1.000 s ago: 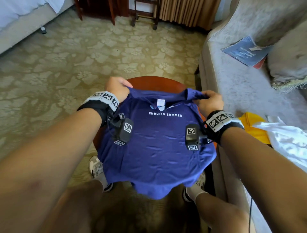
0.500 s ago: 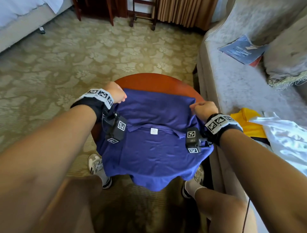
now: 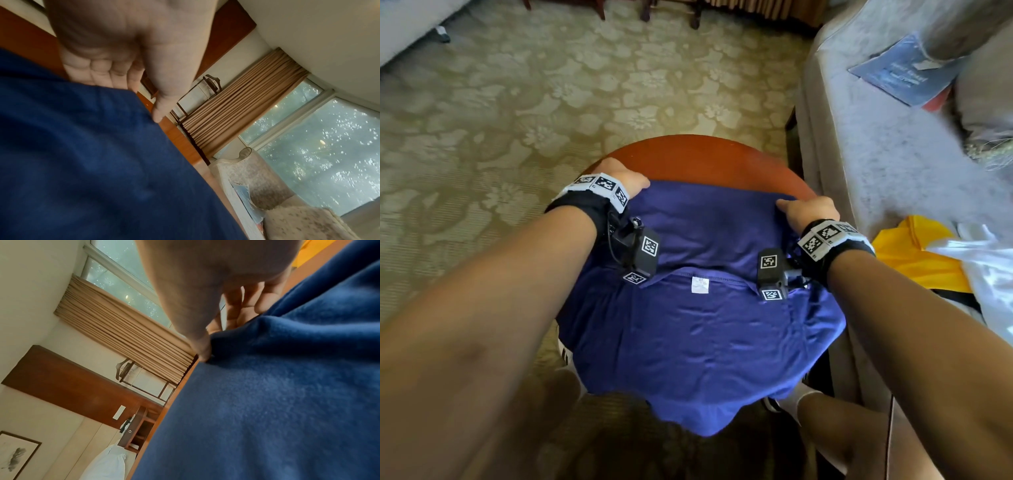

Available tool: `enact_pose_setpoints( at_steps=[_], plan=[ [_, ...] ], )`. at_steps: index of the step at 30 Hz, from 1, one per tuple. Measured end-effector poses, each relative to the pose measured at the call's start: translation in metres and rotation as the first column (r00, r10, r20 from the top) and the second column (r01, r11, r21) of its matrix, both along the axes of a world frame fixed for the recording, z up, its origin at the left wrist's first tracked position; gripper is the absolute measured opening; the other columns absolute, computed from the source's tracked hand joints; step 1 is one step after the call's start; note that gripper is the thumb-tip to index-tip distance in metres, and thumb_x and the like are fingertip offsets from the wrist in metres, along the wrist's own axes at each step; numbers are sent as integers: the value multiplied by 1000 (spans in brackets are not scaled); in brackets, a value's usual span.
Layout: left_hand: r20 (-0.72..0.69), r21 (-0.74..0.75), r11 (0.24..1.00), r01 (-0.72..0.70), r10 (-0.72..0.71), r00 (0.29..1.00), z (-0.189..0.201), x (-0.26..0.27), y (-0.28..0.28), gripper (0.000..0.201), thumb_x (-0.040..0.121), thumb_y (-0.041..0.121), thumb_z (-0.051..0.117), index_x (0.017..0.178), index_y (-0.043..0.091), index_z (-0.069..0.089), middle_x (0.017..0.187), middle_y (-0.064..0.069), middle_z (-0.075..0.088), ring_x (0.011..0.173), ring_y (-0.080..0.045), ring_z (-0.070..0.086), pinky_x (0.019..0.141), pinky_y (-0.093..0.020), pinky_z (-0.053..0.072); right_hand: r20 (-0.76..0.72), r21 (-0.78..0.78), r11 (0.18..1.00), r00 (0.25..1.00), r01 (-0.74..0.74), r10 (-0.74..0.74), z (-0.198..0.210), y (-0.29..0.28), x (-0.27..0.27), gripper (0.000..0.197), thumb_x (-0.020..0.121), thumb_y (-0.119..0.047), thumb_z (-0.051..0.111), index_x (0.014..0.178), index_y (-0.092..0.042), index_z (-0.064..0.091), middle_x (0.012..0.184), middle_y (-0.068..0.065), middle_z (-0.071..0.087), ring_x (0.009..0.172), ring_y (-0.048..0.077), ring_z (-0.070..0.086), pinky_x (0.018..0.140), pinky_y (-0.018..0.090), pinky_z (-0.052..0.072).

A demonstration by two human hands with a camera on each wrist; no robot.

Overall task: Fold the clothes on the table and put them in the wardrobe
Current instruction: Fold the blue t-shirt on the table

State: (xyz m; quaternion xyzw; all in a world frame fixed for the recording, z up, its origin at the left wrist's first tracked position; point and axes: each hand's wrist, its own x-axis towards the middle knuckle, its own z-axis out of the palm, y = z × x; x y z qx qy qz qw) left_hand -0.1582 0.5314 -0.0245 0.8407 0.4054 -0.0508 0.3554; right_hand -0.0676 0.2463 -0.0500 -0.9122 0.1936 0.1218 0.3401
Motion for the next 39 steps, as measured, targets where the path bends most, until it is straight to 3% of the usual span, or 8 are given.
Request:
enact_pose_setpoints(
  at_steps=[4, 11, 14, 19, 21, 27, 31, 39],
  plan=[
    [23, -24, 997, -67, 67, 997, 0, 3, 1, 45, 82, 32, 73, 116, 4, 60, 111, -12, 62, 96, -31, 59, 80, -33, 44, -13, -49, 997, 998, -63, 62, -2, 4, 4, 69, 83, -57, 67, 129, -6, 59, 136, 16, 55, 124, 35, 53, 107, 41, 42],
    [34, -74, 977, -201, 204, 978, 2, 1, 0, 58, 77, 29, 81, 122, 0, 59, 121, -14, 65, 106, -30, 63, 80, -33, 47, -7, 57, 998, 1000, 18, -17, -3, 3, 4, 72, 72, -52, 78, 126, -8, 59, 121, 11, 66, 102, 32, 66, 91, 40, 54],
    [-23, -24, 992, -124, 124, 992, 1, -1, 1, 64, 75, 39, 79, 126, 6, 58, 123, -13, 63, 104, -31, 62, 84, -33, 48, 30, 98, 994, 999, -43, 40, -8, 4, 5, 45, 73, -46, 79, 106, -18, 67, 110, 6, 70, 99, 28, 68, 92, 40, 55],
    [167, -135, 988, -69, 91, 982, -2, 3, 1, 21, 81, 30, 74, 88, 13, 66, 106, -3, 65, 85, -23, 57, 74, -29, 42, 179, 251, 966, 984, -54, 9, -10, 2, 4, 19, 81, -29, 72, 96, -21, 64, 94, -2, 63, 88, 19, 58, 75, 25, 44],
    [269, -208, 974, -93, 149, 952, -3, 6, 2, 24, 78, 27, 78, 71, 17, 57, 105, -3, 66, 84, -20, 58, 75, -28, 44, 218, 267, 962, 976, -57, -3, -8, 1, 5, 15, 81, -27, 72, 91, -22, 64, 91, -1, 65, 87, 20, 59, 74, 27, 46],
    [433, -221, 964, -145, 230, 872, -17, 15, 12, 33, 77, 23, 81, 106, 11, 70, 117, -6, 67, 102, -19, 63, 93, -29, 50, 265, 283, 959, 961, 4, -83, -7, 1, 17, 28, 83, -32, 73, 111, -26, 74, 108, -2, 72, 106, 19, 65, 95, 26, 49],
    [475, -213, 954, -209, 288, 832, -27, 25, 22, 29, 81, 18, 77, 108, 10, 71, 120, -7, 67, 108, -18, 63, 93, -21, 47, 301, 292, 956, 950, -10, -82, -11, 6, 28, 30, 89, -30, 70, 119, -27, 72, 119, -1, 71, 114, 16, 63, 89, 14, 39],
    [488, -178, 972, -156, 225, 843, -42, 47, 33, 38, 88, 6, 67, 126, 9, 62, 127, -6, 63, 115, -15, 60, 97, -17, 43, 299, 199, 965, 948, -174, 109, -30, 25, 53, 71, 90, -13, 63, 152, -32, 35, 129, -1, 60, 117, 15, 57, 83, 7, 34]
  ],
)
